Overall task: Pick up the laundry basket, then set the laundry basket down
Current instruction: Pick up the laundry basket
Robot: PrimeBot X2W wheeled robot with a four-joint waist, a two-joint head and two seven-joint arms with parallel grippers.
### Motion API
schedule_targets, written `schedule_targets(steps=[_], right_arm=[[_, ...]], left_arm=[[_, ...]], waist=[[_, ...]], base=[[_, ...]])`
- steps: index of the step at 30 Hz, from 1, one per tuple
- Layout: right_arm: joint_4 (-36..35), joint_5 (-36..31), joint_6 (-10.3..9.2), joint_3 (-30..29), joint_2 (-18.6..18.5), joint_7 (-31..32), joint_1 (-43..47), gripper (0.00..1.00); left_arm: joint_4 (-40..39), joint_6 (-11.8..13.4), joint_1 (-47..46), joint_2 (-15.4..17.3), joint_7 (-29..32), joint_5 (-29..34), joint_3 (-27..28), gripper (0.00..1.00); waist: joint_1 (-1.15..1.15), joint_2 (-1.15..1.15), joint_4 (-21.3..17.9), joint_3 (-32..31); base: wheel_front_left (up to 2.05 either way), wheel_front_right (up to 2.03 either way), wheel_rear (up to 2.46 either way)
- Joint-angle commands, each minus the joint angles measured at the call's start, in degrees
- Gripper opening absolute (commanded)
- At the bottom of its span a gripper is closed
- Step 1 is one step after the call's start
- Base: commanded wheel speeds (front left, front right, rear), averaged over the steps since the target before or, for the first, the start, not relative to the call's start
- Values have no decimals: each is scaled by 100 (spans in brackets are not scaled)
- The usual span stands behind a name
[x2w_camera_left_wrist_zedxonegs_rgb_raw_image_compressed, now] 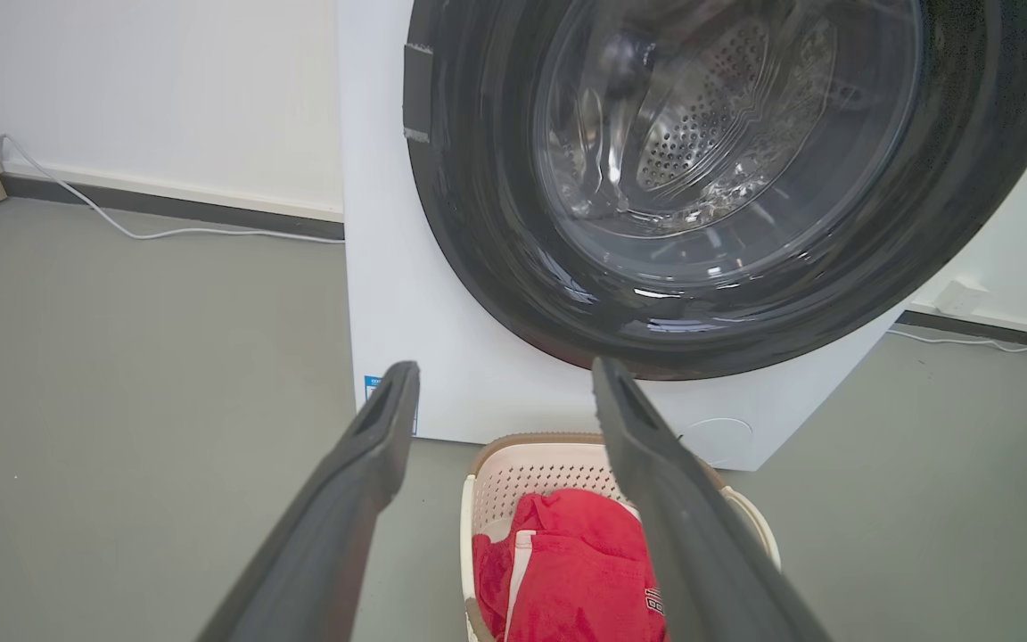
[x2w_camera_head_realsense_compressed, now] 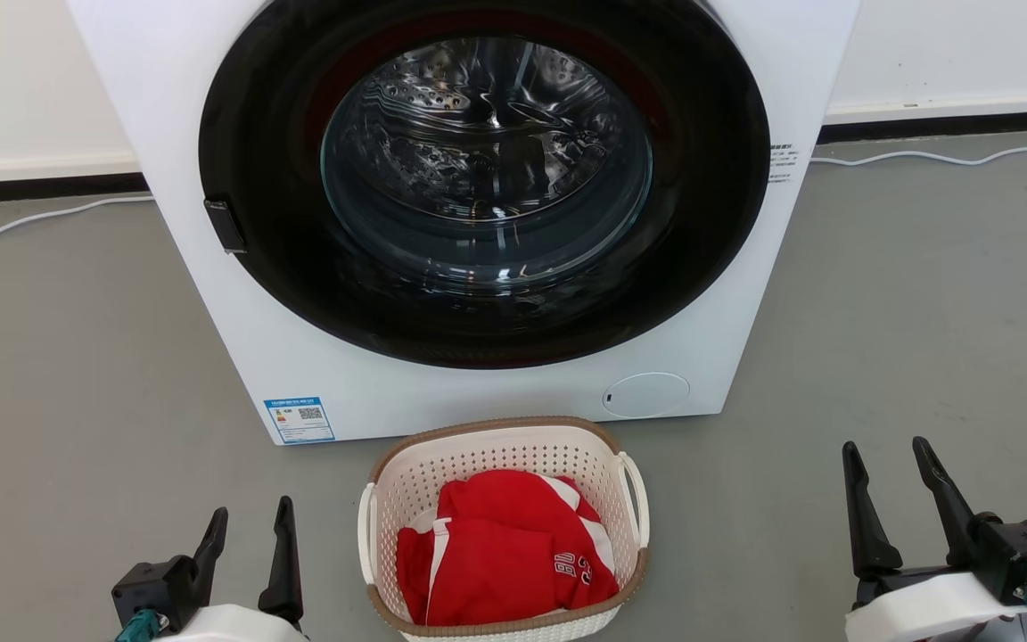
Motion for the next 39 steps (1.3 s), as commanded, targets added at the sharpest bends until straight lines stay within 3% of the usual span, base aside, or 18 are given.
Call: schedule_targets(steps=[1,11,20,27,39], right_arm=[[-148,17,41,107,-83,-79,-161,100],[-92,70,41,154,-30,-79,-308,100],[196,74,41,187,-4,-79,-880,100],[656,56,41,257,-57,-79,-1550,100],[1970,96,41,560,-123,-79,-2977,100]], left_arm=[[-144,9,-148,74,-60,41,166,100],[-62,-22,-333,74,-60,-100,38,100],[265,2,-889,74,-60,-118,-110,100],[910,73,-1764,74,-60,-136,-344,100],[2874,209,-3701,74,37,-317,-903,100]], waist=[[0,0,1,9],[0,0,36,296],[0,0,92,1047],[0,0,193,1875],[0,0,305,3316]], base=[[0,0,0],[0,0,0],[0,0,0],[0,0,0],[0,0,0]])
